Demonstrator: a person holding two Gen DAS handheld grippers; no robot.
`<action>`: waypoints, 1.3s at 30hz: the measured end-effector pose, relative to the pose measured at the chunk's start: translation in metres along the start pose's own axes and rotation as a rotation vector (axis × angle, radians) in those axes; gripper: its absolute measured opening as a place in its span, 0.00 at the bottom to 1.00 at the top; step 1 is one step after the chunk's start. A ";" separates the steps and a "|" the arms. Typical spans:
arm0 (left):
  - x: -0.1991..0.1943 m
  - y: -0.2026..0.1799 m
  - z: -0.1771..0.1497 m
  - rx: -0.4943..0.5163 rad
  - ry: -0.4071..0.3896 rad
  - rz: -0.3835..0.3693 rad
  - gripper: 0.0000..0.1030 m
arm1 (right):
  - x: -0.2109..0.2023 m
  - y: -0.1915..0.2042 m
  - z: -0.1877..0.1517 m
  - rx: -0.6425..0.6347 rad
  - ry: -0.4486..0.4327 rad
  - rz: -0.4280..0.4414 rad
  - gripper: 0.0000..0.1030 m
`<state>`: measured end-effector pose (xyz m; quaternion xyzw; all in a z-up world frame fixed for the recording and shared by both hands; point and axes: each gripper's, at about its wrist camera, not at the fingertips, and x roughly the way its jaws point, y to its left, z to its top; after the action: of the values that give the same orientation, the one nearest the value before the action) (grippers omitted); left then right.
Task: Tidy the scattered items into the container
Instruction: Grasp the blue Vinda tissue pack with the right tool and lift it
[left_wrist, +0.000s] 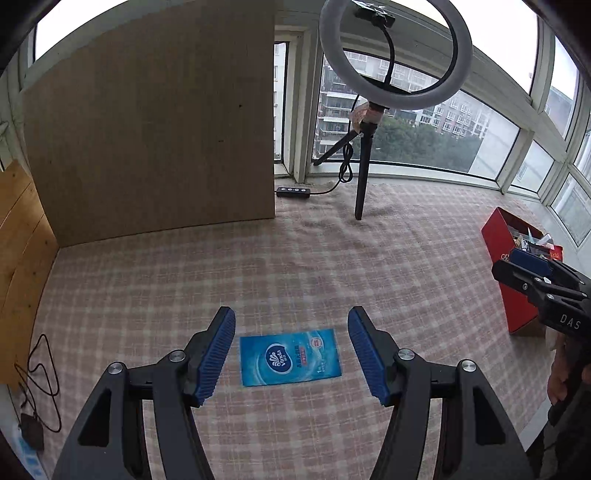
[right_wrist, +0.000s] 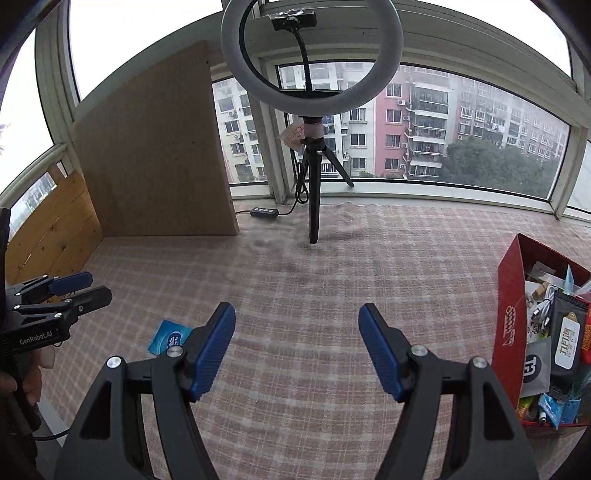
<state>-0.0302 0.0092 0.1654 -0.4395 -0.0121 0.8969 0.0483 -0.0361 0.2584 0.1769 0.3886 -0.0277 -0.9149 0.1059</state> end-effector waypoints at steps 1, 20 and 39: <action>0.004 0.011 -0.004 -0.012 0.011 0.008 0.59 | 0.009 0.007 -0.002 -0.005 0.015 0.013 0.66; 0.106 0.062 -0.066 0.033 0.234 -0.098 0.52 | 0.148 0.073 -0.057 0.118 0.388 0.215 0.66; 0.117 0.053 -0.075 0.160 0.191 -0.153 0.44 | 0.181 0.076 -0.047 0.263 0.471 0.322 0.63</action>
<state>-0.0464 -0.0338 0.0241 -0.5155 0.0305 0.8427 0.1525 -0.1120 0.1464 0.0263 0.5909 -0.1815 -0.7597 0.2019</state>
